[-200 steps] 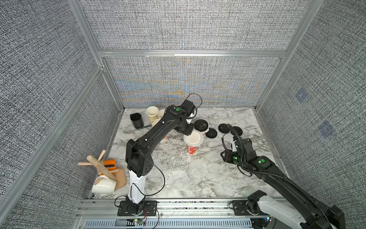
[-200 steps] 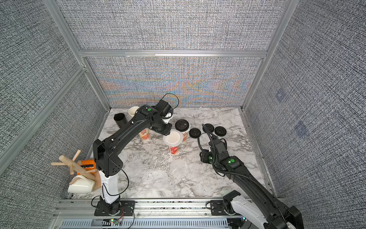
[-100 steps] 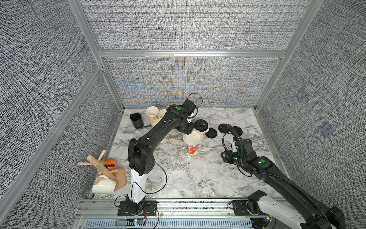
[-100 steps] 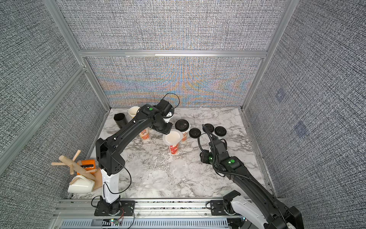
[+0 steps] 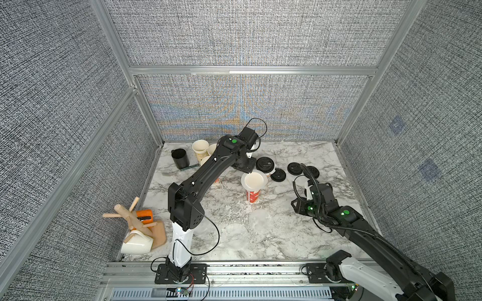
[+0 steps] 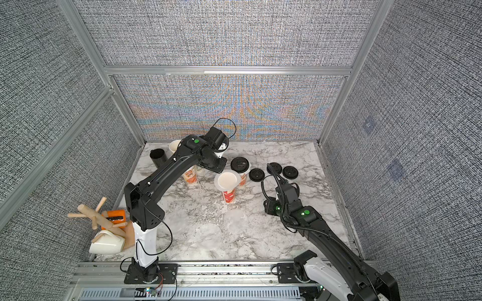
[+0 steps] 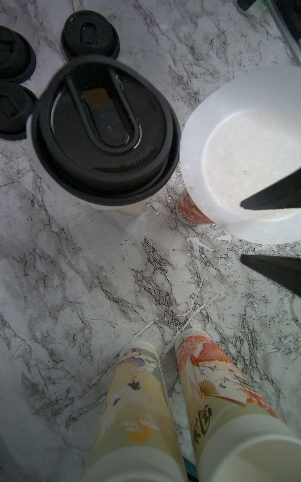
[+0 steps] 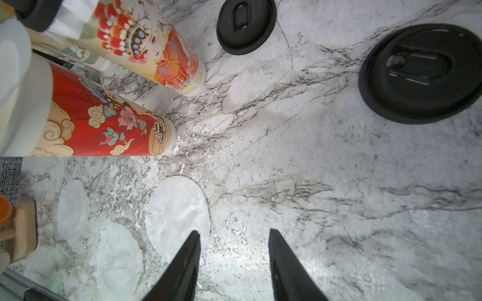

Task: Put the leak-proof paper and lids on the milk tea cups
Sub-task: Place the leak-proof paper at the cup, then pick up the cup lid from the center of the board.

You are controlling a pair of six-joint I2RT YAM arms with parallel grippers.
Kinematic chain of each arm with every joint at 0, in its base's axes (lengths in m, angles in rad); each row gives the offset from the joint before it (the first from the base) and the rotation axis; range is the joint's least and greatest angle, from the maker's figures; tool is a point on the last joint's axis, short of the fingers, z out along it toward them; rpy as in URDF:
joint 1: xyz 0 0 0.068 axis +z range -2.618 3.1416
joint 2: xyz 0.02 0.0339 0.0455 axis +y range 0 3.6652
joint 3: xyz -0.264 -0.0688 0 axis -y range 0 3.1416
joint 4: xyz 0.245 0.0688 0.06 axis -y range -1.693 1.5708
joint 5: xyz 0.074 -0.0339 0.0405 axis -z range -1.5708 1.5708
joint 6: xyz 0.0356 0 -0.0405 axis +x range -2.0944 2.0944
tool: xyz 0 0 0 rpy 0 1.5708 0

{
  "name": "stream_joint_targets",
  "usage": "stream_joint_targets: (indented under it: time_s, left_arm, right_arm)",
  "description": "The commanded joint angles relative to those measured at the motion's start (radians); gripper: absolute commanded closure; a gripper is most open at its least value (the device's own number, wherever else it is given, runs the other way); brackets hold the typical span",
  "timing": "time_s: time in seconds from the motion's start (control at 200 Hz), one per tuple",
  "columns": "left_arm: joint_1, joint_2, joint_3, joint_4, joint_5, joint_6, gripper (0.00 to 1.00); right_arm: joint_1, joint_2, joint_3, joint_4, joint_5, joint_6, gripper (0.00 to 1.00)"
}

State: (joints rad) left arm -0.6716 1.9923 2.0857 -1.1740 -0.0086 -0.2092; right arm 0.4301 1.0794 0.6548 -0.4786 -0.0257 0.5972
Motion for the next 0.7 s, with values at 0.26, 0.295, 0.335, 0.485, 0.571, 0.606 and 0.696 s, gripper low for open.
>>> stream_joint_targets:
  time_s: [0.26,0.295,0.335,0.485,0.571,0.606,0.696]
  left_arm:
    - [0.001,-0.403,-0.395,0.255,-0.09,-0.077,0.44]
    - [0.001,-0.448,-0.46,0.304,-0.094,-0.073,0.43]
    - [0.002,-0.498,-0.534,0.363,-0.098,-0.077,0.41]
    - [0.004,-0.623,-0.682,0.448,-0.109,-0.099,0.35]
    - [0.005,-0.64,-0.709,0.44,-0.113,-0.101,0.34]
    - [0.006,-0.641,-0.714,0.434,-0.113,-0.103,0.34]
    - [0.006,-0.639,-0.727,0.429,-0.11,-0.117,0.34]
  right_arm:
    - [-0.382,0.189,0.135,-0.024,-0.012,-0.201,0.19]
    - [-0.397,0.23,0.155,-0.025,-0.012,-0.213,0.17]
    - [-0.412,0.283,0.19,-0.024,-0.01,-0.226,0.15]
    - [-0.436,0.481,0.3,-0.011,0.003,-0.265,0.11]
    - [-0.444,0.58,0.375,-0.026,0.027,-0.28,0.1]
    - [-0.446,0.616,0.402,-0.034,0.038,-0.286,0.09]
    - [-0.448,0.689,0.457,-0.059,0.064,-0.297,0.08]
